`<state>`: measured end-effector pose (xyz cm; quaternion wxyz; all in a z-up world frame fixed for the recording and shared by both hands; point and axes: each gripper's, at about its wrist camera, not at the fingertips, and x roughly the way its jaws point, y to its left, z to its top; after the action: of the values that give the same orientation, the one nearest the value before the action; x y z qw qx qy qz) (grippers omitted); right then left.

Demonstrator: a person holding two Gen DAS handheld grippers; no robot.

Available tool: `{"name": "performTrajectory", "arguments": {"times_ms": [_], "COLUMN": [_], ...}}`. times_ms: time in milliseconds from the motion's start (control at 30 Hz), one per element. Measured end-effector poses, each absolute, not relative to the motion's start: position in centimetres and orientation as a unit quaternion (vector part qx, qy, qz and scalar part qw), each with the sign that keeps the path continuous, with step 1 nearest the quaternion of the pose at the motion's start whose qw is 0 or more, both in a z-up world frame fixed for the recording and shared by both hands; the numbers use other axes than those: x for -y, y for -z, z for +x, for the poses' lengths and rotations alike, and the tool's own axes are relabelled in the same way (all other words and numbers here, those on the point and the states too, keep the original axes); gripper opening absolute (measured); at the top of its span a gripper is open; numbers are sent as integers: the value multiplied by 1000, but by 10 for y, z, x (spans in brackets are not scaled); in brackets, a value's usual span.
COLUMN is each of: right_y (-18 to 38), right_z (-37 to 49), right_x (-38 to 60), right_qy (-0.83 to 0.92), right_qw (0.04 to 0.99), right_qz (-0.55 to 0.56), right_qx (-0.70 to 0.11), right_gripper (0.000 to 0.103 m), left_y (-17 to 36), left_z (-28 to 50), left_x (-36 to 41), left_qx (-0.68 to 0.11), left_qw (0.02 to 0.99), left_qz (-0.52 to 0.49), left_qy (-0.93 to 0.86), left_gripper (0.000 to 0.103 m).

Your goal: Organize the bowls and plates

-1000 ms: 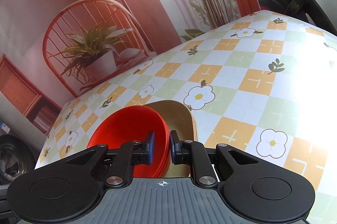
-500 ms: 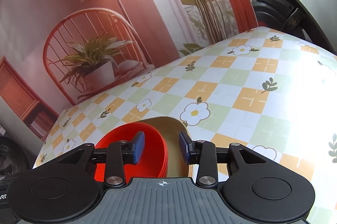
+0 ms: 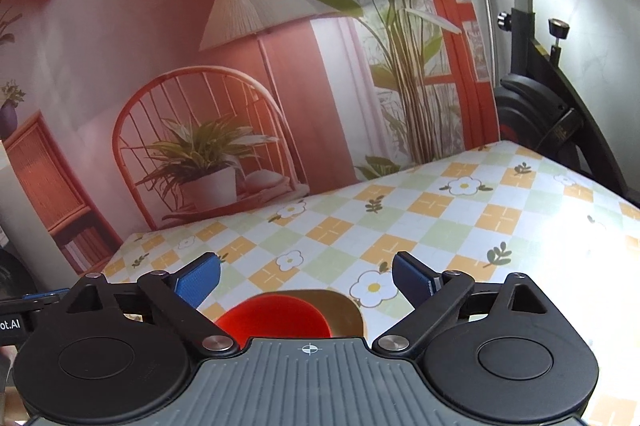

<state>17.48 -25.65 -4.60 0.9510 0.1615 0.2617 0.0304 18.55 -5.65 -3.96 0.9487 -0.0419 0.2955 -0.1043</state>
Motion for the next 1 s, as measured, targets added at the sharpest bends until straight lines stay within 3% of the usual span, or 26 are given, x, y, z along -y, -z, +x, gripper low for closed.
{"name": "performTrajectory", "arguments": {"times_ms": [100, 733, 1000], "right_y": [30, -89, -115], "right_z": [170, 124, 105], "right_x": [254, 235, 225], "right_qy": [-34, -56, -63], "right_qw": [956, 979, 983], "right_qz": [152, 99, 85], "right_qx": [-248, -166, -153], "right_gripper": [103, 103, 103], "left_y": [24, -95, -121], "left_z": [176, 101, 74], "left_x": [50, 27, 39], "left_qx": [-273, -162, -132], "left_qw": [956, 985, 991], "left_qz": [-47, -17, 23], "left_qy": [100, 53, 29], "left_gripper": [103, 103, 103]}}
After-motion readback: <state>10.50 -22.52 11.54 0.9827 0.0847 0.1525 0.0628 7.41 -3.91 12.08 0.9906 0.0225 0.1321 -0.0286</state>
